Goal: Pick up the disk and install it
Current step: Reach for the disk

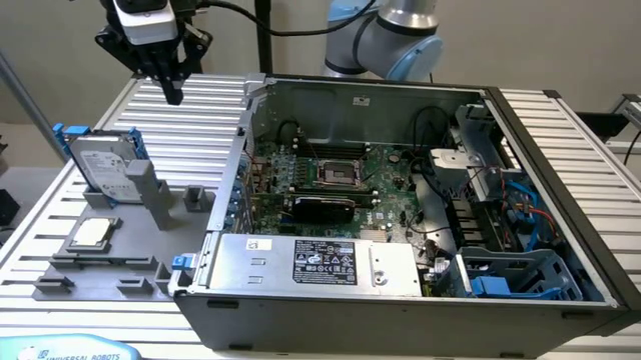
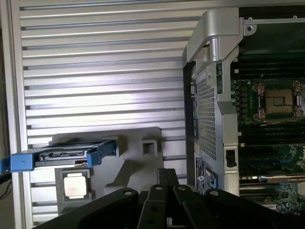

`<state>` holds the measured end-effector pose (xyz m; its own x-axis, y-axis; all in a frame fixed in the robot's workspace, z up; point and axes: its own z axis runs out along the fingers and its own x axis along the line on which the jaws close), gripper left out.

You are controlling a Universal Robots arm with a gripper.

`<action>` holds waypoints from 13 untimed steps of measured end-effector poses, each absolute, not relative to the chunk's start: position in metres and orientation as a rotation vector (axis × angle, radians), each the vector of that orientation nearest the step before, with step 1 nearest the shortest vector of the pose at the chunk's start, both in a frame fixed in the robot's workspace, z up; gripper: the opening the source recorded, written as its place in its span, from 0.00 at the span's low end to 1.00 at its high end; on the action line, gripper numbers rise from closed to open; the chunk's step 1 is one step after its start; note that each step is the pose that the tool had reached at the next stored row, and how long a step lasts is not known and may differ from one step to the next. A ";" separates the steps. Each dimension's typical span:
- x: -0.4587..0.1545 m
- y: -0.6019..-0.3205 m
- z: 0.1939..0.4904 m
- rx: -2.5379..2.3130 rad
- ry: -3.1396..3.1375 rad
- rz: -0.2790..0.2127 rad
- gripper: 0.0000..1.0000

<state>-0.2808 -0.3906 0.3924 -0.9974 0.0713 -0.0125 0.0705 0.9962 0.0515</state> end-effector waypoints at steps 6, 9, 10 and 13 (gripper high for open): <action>-0.308 -0.386 0.392 0.111 3.124 0.080 0.11; -0.322 -0.384 0.390 0.111 3.124 0.080 0.11; -0.326 -0.384 0.389 0.111 3.124 0.080 0.11; -0.340 -0.383 0.386 0.111 3.124 0.080 0.11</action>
<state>-0.3399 -0.3829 0.3864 -0.9974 0.0712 -0.0125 0.0705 0.9962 0.0515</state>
